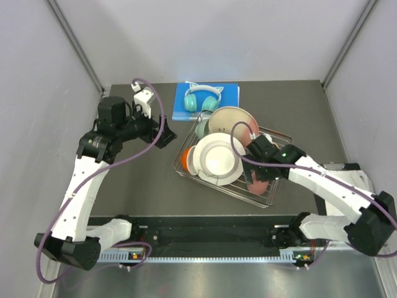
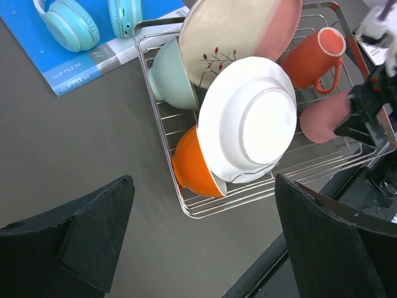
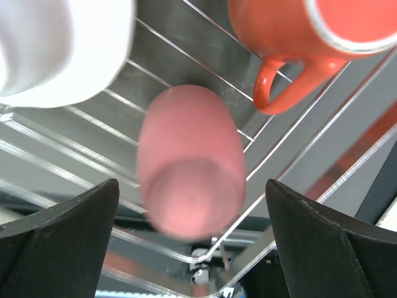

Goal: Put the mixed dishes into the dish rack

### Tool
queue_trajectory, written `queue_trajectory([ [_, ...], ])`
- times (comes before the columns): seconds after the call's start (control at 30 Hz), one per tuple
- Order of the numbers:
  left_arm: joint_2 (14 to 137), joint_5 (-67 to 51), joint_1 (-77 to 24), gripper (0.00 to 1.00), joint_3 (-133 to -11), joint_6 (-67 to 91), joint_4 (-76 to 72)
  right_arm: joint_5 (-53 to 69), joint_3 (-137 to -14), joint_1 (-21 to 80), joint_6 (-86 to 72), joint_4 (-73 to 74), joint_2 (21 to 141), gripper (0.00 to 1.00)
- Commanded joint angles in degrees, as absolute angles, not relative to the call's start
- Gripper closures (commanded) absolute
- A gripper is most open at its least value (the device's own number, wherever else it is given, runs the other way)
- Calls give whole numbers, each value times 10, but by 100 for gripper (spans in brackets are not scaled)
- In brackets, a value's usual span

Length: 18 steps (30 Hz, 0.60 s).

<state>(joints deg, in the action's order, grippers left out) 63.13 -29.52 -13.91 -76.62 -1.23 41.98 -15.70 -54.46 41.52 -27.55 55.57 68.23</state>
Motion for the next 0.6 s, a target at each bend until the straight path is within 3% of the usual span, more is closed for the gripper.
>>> queue_trajectory([
  [0.0, 623, -292, -137, 1, -740, -20, 385, -148, -628, 427, -273, 598, 615, 0],
  [0.2, 629, -263, -137, 1, -708, -29, 390, -149, -701, 427, -291, 621, 578, 0],
  [0.57, 612, -223, -137, 1, -691, -25, 383, -160, -692, 428, -290, 573, 546, 0],
])
